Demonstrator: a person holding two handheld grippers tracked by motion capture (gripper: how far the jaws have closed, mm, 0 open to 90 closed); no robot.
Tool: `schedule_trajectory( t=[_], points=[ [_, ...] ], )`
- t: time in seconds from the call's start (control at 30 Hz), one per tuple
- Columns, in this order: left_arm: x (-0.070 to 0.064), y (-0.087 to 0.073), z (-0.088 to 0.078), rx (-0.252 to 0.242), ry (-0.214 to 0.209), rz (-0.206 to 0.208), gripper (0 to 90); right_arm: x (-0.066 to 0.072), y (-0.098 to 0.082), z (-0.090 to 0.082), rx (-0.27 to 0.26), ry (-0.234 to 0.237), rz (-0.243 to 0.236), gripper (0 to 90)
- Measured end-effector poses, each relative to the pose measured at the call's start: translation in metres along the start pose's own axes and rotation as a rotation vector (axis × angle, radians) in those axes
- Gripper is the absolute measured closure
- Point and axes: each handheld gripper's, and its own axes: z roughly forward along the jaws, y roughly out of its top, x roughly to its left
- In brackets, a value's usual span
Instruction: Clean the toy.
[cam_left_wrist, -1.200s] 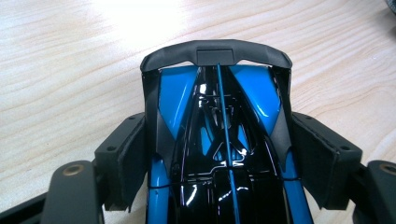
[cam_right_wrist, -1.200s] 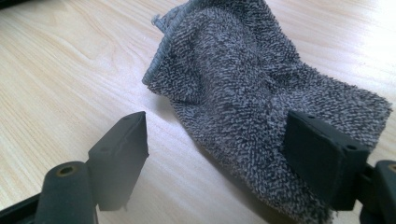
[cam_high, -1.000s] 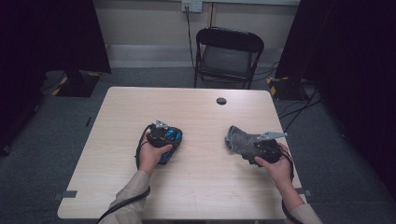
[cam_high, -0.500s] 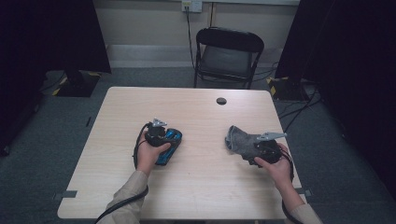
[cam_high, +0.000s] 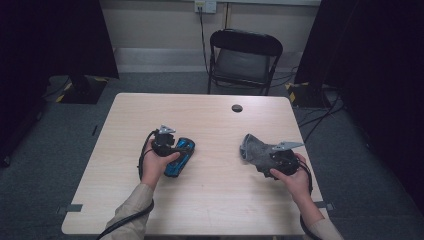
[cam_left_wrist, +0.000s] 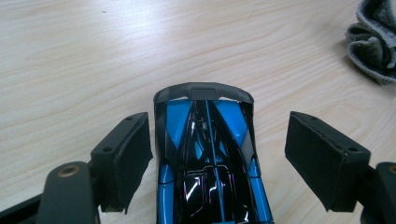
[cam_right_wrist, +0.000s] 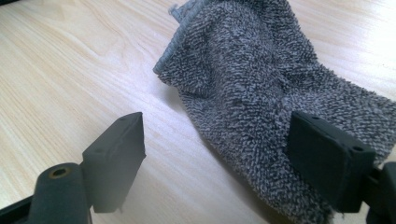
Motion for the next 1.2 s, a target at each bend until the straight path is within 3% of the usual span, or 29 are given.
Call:
schedule_trajectory(
  t=[0.63,1.2],
  points=[
    [0.0,-0.004,-0.024,-0.004,-0.034,0.0,20.2,0.0,-0.002,-0.009,0.002,0.013,0.014,14.4],
    [0.002,-0.02,-0.042,-0.012,-0.059,-0.006,18.8,0.002,-0.009,-0.02,-0.007,0.03,0.018,14.2]
  ],
)
